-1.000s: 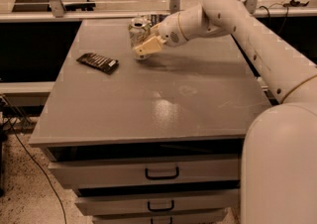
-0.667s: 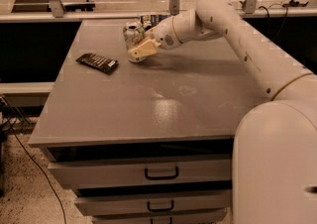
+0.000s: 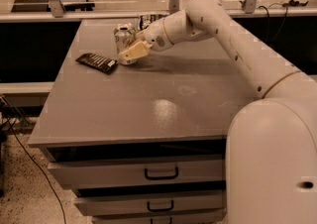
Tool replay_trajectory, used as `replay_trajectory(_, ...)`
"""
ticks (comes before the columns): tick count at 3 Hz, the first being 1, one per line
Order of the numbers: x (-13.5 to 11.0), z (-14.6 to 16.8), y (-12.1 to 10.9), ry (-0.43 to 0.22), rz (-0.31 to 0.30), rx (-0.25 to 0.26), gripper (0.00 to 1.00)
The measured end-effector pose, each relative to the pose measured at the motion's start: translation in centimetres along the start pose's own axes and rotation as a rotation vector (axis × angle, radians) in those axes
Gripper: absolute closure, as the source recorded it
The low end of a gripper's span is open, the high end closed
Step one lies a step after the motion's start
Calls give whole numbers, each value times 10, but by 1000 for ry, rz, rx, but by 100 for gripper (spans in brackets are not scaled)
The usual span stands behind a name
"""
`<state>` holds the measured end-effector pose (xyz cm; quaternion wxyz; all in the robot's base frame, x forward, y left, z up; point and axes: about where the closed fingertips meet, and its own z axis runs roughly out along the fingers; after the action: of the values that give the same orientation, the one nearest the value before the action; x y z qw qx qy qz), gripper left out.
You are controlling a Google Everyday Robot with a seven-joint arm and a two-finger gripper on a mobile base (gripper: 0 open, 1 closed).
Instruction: Move 7up can near rxbar chocolate
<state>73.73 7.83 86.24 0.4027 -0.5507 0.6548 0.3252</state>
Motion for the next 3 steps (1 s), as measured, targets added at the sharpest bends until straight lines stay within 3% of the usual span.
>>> replay_trajectory(2, -5, 16, 31, -39, 22, -86, 13)
replay_trajectory(3, -3, 19, 40, -49, 31, -104, 0)
